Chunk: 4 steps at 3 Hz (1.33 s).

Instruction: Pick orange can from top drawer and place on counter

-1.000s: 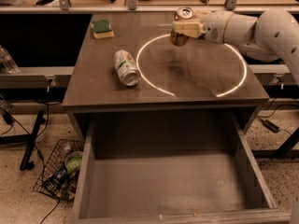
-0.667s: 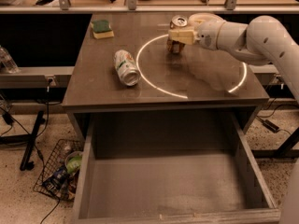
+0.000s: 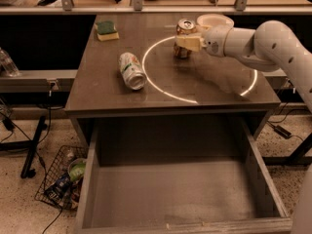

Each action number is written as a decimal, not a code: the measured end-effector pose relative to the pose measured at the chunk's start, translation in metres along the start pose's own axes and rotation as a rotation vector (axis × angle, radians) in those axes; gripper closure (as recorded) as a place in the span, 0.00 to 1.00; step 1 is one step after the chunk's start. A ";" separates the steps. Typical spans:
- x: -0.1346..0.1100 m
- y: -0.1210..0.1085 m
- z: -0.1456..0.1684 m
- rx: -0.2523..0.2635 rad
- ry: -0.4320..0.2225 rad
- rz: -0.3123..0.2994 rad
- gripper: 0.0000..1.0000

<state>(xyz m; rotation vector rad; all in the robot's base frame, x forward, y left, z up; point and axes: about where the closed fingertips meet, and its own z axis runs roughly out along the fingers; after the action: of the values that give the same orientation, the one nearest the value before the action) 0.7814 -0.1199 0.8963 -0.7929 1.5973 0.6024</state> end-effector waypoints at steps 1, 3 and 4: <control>-0.008 0.011 -0.002 -0.050 -0.020 -0.018 0.03; -0.056 0.034 -0.042 -0.153 -0.118 -0.103 0.00; -0.108 0.069 -0.107 -0.195 -0.231 -0.219 0.00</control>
Offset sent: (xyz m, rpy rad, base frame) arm -0.0244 0.0110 0.0321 0.0150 -0.0665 0.1338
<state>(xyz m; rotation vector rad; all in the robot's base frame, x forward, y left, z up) 0.6682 -0.1395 1.0181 -0.9911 1.2347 0.6710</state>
